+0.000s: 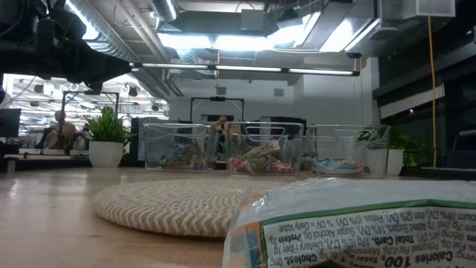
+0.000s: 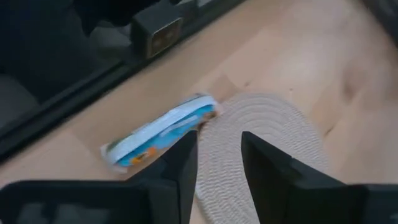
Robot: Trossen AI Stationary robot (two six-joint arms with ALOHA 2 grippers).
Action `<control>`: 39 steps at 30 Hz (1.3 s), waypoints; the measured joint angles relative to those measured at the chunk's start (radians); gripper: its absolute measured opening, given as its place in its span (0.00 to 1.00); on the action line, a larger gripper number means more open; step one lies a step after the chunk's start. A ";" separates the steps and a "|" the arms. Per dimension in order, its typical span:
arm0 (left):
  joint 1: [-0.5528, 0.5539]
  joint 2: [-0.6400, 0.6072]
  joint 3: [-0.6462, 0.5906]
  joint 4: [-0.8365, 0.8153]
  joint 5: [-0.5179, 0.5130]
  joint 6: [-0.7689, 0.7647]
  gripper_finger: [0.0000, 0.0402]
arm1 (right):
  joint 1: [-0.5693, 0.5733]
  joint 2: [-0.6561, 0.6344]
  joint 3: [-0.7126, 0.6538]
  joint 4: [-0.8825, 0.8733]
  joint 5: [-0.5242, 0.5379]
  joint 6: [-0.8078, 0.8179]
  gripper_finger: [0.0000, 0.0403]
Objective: Pick and place Granola Bars by type
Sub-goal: Put the orange granola bar into the right transparent bin
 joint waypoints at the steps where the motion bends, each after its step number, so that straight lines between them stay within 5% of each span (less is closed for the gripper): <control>1: 0.000 0.000 0.000 0.000 0.000 0.000 0.18 | 0.007 0.009 0.012 -0.022 0.000 0.009 0.32; 15: 0.000 0.000 0.000 0.000 0.000 0.000 0.18 | 0.027 0.112 0.050 -0.087 -0.067 0.237 0.67; 31: 0.000 0.000 0.000 0.000 0.000 0.000 0.18 | 0.013 0.219 0.050 -0.023 -0.214 0.366 0.68; 39: 0.000 0.000 0.000 0.000 0.000 0.000 0.18 | -0.012 0.220 0.036 -0.018 -0.207 0.380 0.68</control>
